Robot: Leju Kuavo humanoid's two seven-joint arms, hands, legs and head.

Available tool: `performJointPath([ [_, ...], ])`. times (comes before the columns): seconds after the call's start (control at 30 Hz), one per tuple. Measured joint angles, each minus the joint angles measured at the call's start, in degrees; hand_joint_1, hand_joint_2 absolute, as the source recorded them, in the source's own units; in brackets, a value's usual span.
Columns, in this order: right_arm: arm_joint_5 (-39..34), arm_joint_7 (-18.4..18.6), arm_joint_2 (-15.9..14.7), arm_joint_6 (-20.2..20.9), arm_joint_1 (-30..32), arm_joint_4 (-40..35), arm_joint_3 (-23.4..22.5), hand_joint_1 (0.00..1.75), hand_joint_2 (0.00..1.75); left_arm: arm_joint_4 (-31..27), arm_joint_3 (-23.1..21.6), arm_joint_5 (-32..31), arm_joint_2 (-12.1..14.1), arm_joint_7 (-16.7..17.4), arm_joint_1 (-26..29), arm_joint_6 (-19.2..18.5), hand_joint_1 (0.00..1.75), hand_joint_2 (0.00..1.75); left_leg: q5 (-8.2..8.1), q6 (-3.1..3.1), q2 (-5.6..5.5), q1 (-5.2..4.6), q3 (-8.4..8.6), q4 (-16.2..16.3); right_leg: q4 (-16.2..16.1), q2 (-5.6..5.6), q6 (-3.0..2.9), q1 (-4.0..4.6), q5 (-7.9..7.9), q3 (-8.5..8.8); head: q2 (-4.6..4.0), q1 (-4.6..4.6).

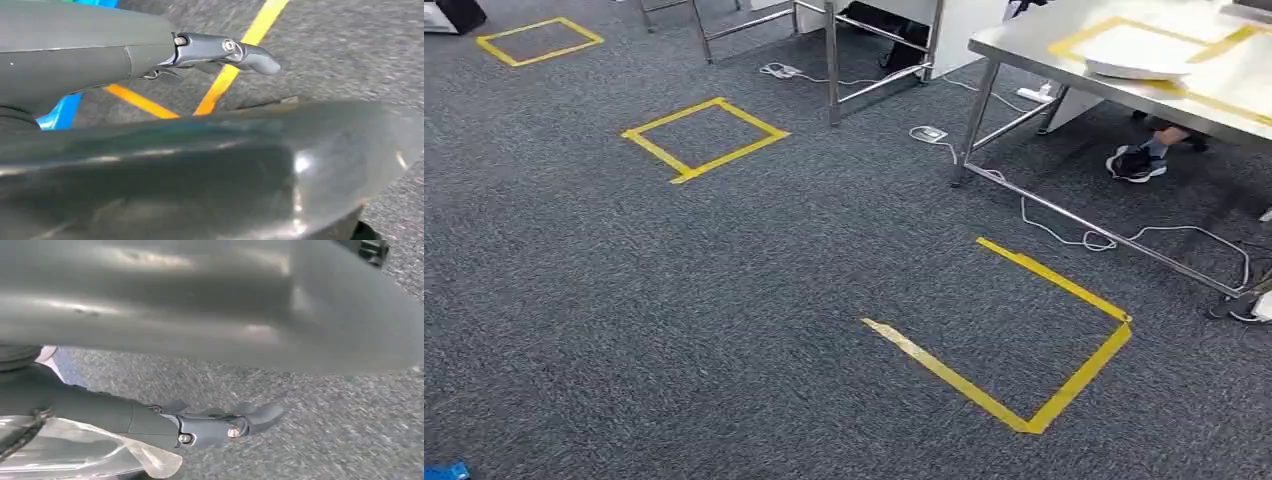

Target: Take the parts from the cabinet and place them on the table.

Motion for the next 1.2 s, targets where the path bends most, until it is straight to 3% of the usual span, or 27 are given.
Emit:
performJointPath([
  [0.03, 0.0, 0.0, 0.0, 0.0, -0.2, 0.0, 0.1, 0.00, 0.00, 0.0, -0.1, 0.8, 0.2, -0.3, 0.0, -0.2, 0.00, 0.00, 0.34, 0.65, -0.64, 0.15, 0.19, -0.3, -0.1, -0.01, 0.41, -0.21, -0.40, -0.36, 0.00, 0.04],
  [0.07, 0.1, 0.0, 0.0, 0.0, -0.3, 0.0, 0.1, 0.00, 0.00, 0.0, -0.1, 1.3, 0.1, -0.7, 0.1, -0.3, 0.00, 0.00, 0.42, 1.05, -1.01, 0.12, 0.09, -0.4, 1.5, 2.68, 0.45, -0.36, -1.95, -1.10, 0.00, 0.20],
  [0.1, 0.1, 0.0, 0.0, 0.0, -0.4, 0.0, 0.2, 0.00, 0.00, 0.0, -0.2, 1.6, 0.2, -0.9, 0.0, -0.3, 0.00, 0.00, 0.52, 1.40, -1.44, -0.06, -0.10, -0.4, 5.5, 5.13, 0.27, -0.36, -4.23, -3.03, 0.00, 0.35],
  [0.13, 0.0, 0.0, 0.0, 0.0, -0.4, 0.0, 0.2, 0.00, 0.00, 0.0, -0.3, 2.1, 0.2, -1.1, -0.2, -0.3, 0.00, 0.00, 0.58, 1.72, -2.08, -0.24, -0.30, -0.4, 11.1, 6.44, 0.09, -0.23, -6.61, -5.83, 0.00, 0.44],
  [0.2, 0.0, 0.1, -0.1, 0.0, -0.4, 0.0, 0.5, 0.00, 0.00, -0.1, -0.4, 2.7, 0.1, -1.4, -0.4, -0.3, 0.00, 0.00, 0.56, 2.02, -3.58, -0.74, -0.35, -0.4, 19.6, 7.15, -0.39, 0.21, -8.85, -10.63, 0.00, 0.46],
  [0.23, 0.0, 0.1, -0.1, 0.0, -0.3, 0.0, 0.6, 0.00, 0.00, -0.1, -0.6, 3.2, 0.1, -1.6, -0.3, -0.3, 0.00, 0.00, 0.54, 2.06, -4.39, -0.95, -0.27, -0.4, 19.9, 7.23, -0.72, 0.41, -7.86, -11.31, 0.00, 0.46],
  [0.3, 0.0, 0.0, -0.1, 0.0, -0.4, 0.0, 0.7, 0.00, 0.00, -0.1, -1.0, 3.9, 0.1, -1.9, -0.4, -0.3, 0.00, 0.00, 0.51, 2.12, -5.78, -1.28, -0.02, -0.4, 14.5, 7.52, -1.57, 0.85, -3.36, -9.62, 0.00, 0.44],
  [0.33, 0.0, 0.0, -0.1, 0.0, -0.4, 0.0, 0.7, 0.00, 0.00, -0.1, -1.0, 3.9, 0.1, -1.9, -0.4, -0.3, 0.00, 0.00, 0.51, 2.12, -6.06, -1.34, 0.05, -0.4, 12.7, 7.80, -1.79, 0.91, -2.20, -8.89, 0.00, 0.44],
  [0.37, 0.0, 0.0, -0.1, 0.0, -0.5, 0.0, 0.7, 0.00, 0.00, -0.1, -1.2, 4.3, 0.1, -2.2, -0.4, -0.3, 0.00, 0.00, 0.50, 2.12, -6.72, -1.44, 0.22, -0.4, 8.1, 8.87, -2.34, 1.11, 0.41, -6.99, 0.00, 0.44],
  [0.4, 0.0, 0.0, -0.3, 0.0, -0.5, 0.0, 0.8, 0.00, 0.00, -0.4, -1.4, 4.5, 0.0, -2.3, -0.5, -0.3, 0.00, 0.00, 0.49, 2.13, -7.41, -1.25, 0.06, -0.4, 3.5, 12.59, -3.16, 1.34, 2.10, -5.27, 0.00, 0.39],
  [0.43, 0.0, -0.1, -0.4, 0.0, -0.6, 0.0, 1.0, 0.00, 0.00, -0.4, -1.4, 4.9, 0.0, -2.4, -0.7, -0.3, 0.00, 0.00, 0.39, 1.92, -8.16, -1.81, -0.25, 0.1, 2.1, 14.34, -3.48, 0.87, 1.77, -4.85, 0.00, 0.35],
  [0.47, 0.1, -0.2, -0.5, 0.0, -0.7, 0.0, 1.2, 0.00, 0.00, -0.4, -1.4, 5.0, 0.1, -2.5, -0.7, -0.3, 0.00, 0.00, 0.49, 1.77, -8.77, -1.35, -0.56, 0.0, 1.8, 13.73, -2.89, 1.02, 1.49, -4.46, 0.00, 0.35],
  [0.57, 0.0, -0.3, -0.7, -0.2, -0.7, 0.0, 1.4, 0.00, 0.00, -0.7, -1.6, 5.4, 0.1, -2.8, -0.6, -0.3, 0.00, 0.00, 1.11, 0.76, -10.67, -0.81, -1.20, -0.2, 1.6, 12.14, -3.15, 1.45, 1.75, -4.12, 0.00, 0.41],
  [0.6, 0.0, -0.3, -0.7, -0.2, -0.7, 0.0, 1.4, 0.00, 0.00, -0.8, -1.8, 5.4, 0.3, -2.8, -0.6, -0.3, 0.00, 0.00, 0.99, 0.53, -11.06, -0.97, -1.22, 0.0, 0.8, 11.18, -3.33, 0.96, 2.22, -3.77, 0.00, 0.39],
  [0.63, 0.0, -0.3, -0.7, -0.2, -0.8, 0.0, 1.5, 0.00, 0.00, -0.9, -1.8, 5.5, 0.3, -2.9, -0.5, -0.2, 0.00, 0.00, 0.03, 0.39, -7.46, -1.23, -1.74, 1.3, 0.3, 10.16, -3.41, 0.95, 2.39, -3.28, 0.00, 0.31],
  [0.67, 0.1, -0.4, -0.7, -0.2, -0.7, 0.0, 1.5, 0.00, 0.00, -0.9, -1.9, 5.7, 0.4, -2.9, -0.5, -0.2, 0.00, 0.00, -1.88, -0.01, -4.81, -1.29, -2.97, 3.9, 0.1, 9.33, -3.72, 1.00, 2.31, -3.02, 0.00, 0.02],
  [0.7, 0.0, -0.4, -0.7, -0.2, -0.6, 0.0, 1.5, 0.00, 0.00, -0.9, -1.9, 6.0, 0.5, -3.0, -0.7, -0.1, 0.00, 0.00, -4.35, -0.42, -3.41, -1.14, -5.21, 8.5, 0.2, 8.28, -3.82, 1.05, 2.23, -2.93, 0.00, 0.04],
  [0.73, 0.0, -0.3, -0.7, -0.2, -0.5, 0.0, 1.5, 0.00, 0.00, -0.9, -1.9, 6.1, 0.5, -3.0, -0.8, -0.1, 0.00, 0.00, -6.28, -0.70, -2.84, -0.89, -7.46, 13.1, 0.2, 7.22, -3.86, 1.08, 2.06, -2.88, 0.00, 0.02],
  [0.8, 0.0, -0.3, -0.7, -0.2, -0.5, 0.0, 1.5, 0.00, 0.00, -1.0, -1.9, 6.2, 0.5, -3.2, -0.8, 0.0, 0.00, 0.00, -6.66, -1.23, -2.54, -0.41, -9.27, 16.8, 0.2, 5.40, -3.79, 1.08, 1.76, -2.85, 0.00, 0.04],
  [0.83, 0.0, -0.3, -0.7, -0.2, -0.5, 0.0, 1.5, 0.00, 0.00, -1.0, -1.9, 6.2, 0.5, -3.2, -0.8, 0.0, 0.00, 0.00, -5.02, -1.44, -2.40, -0.20, -8.29, 15.0, 0.2, 4.55, -3.67, 1.04, 1.54, -2.91, 0.00, 0.02],
  [0.9, 0.0, -0.3, -0.7, -0.2, -0.6, 0.0, 1.5, 0.00, 0.00, -1.0, -2.1, 6.3, 0.5, -3.2, -0.5, 0.0, 0.00, 0.00, -0.21, -1.56, -1.02, -0.02, -3.07, 5.6, 0.2, 3.07, -3.26, 0.91, 0.97, -2.37, 0.00, 0.02],
  [0.93, 0.0, -0.2, -0.7, -0.2, -0.6, 0.0, 1.5, 0.00, 0.00, -1.0, -2.2, 6.3, 0.6, -3.2, -0.5, 0.0, 0.00, 0.00, 1.04, -1.47, 1.67, -0.05, -0.15, 0.6, 0.2, 2.38, -2.91, 0.95, 0.63, -1.86, 0.00, 0.00],
  [0.97, 0.0, -0.2, -0.7, -0.2, -0.5, 0.0, 1.5, 0.00, 0.00, -1.0, -2.2, 6.3, 0.6, -3.2, -0.7, 0.0, 0.00, 0.00, 0.44, -0.99, 2.59, -0.49, 0.19, -0.1, 0.4, 1.93, -2.47, 1.38, 0.18, -1.67, 0.00, -0.02],
  [1.1, 0.0, -0.2, -0.7, -0.2, -0.9, 0.0, 1.5, 0.00, 0.00, -1.3, -2.5, 6.3, 0.7, -3.3, -0.6, 0.0, 0.00, 0.00, 0.90, 0.81, -0.23, -0.80, -0.44, -0.4, 0.1, -0.19, -1.21, 1.09, -0.12, -0.37, 0.00, 0.28],
  [1.13, 0.0, -0.2, -0.7, -0.2, -0.8, 0.0, 1.5, 0.00, 0.00, -1.4, -2.6, 6.4, 0.8, -3.3, -0.4, 0.0, 0.00, 0.00, 1.18, 1.25, -0.81, -0.50, -0.05, -0.9, 0.9, 1.80, -0.82, 0.71, -1.24, -0.90, 0.00, 0.35],
  [1.17, 0.1, -0.2, -0.7, -0.2, -0.8, 0.0, 1.5, 0.00, 0.00, -1.5, -2.7, 6.4, 0.9, -3.3, -0.5, 0.0, 0.00, 0.00, 1.26, 1.53, -1.23, -0.47, -0.09, -1.0, 3.2, 4.62, -0.77, 0.65, -2.78, -1.97, 0.00, 0.66],
  [1.2, 0.1, -0.2, -0.7, -0.2, -0.8, 0.0, 1.5, 0.00, 0.00, -1.5, -2.7, 6.4, 0.9, -3.3, -0.5, 0.0, 0.00, 0.00, 1.26, 1.83, -1.76, -0.51, -0.25, -1.0, 7.7, 6.22, -0.81, 0.64, -5.08, -4.33, 0.00, 0.81],
])
